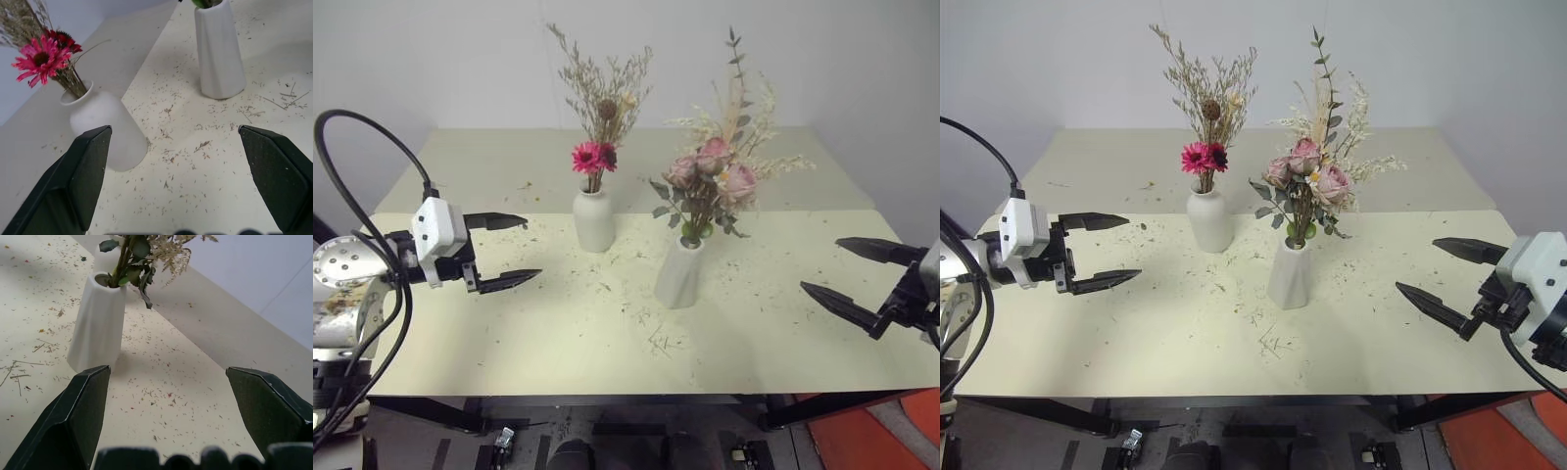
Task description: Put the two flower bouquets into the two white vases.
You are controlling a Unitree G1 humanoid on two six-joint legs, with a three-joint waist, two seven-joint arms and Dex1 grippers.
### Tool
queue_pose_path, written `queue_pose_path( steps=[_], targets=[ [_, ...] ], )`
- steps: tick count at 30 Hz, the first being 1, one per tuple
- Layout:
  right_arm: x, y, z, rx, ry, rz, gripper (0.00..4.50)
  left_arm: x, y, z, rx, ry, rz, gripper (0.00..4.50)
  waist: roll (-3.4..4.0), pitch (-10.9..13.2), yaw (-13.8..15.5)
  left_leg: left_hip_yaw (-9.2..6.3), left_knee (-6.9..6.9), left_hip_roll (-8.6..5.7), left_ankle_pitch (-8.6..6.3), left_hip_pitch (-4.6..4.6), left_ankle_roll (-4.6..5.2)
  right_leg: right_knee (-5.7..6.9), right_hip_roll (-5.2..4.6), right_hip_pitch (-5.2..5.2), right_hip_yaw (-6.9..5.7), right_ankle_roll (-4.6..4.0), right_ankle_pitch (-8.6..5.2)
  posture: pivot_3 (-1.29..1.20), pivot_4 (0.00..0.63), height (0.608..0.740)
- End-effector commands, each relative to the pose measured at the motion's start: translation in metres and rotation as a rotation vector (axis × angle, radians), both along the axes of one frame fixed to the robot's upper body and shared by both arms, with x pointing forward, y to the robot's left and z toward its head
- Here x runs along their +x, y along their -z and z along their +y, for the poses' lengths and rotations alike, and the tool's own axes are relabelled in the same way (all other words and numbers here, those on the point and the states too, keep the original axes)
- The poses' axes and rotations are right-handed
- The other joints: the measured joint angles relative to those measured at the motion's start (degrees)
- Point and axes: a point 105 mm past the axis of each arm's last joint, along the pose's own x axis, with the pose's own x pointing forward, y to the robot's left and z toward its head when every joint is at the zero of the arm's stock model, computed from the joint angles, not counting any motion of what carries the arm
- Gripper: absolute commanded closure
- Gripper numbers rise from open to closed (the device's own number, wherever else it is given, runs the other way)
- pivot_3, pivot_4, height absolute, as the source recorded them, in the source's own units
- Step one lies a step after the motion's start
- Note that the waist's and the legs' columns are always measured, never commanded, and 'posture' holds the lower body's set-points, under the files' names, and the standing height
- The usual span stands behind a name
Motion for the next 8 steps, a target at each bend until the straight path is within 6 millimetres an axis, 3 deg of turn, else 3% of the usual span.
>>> queue_pose_path(
  steps=[1,3,8],
  targets=[
    [0.002,-0.008,0.001,-0.022,0.036,-0.064,0.05,-0.014,-0.016,0.004,0.004,0.045,0.011,0.00,0.00,0.0,0.1,0.00,0.00,0.00,0.00,0.00,0.00,0.00,0.00,0.00,-0.01,0.00,0.00,0.00,0.150,0.740],
    [0.008,-0.010,-0.005,0.000,0.095,-0.078,0.05,-0.022,-0.017,0.010,0.030,0.063,0.038,0.00,0.00,0.0,-0.1,0.02,-0.01,0.01,0.00,0.01,0.00,0.02,0.01,-0.02,0.01,0.00,0.00,0.00,0.150,0.740],
    [0.006,-0.019,0.002,0.090,0.047,-0.106,0.05,-0.021,-0.023,0.027,0.069,-0.022,0.033,0.00,0.00,0.0,0.0,0.03,-0.02,0.02,0.00,0.02,0.00,0.04,0.02,-0.04,0.01,-0.01,-0.01,0.00,0.150,0.740]
  ],
)
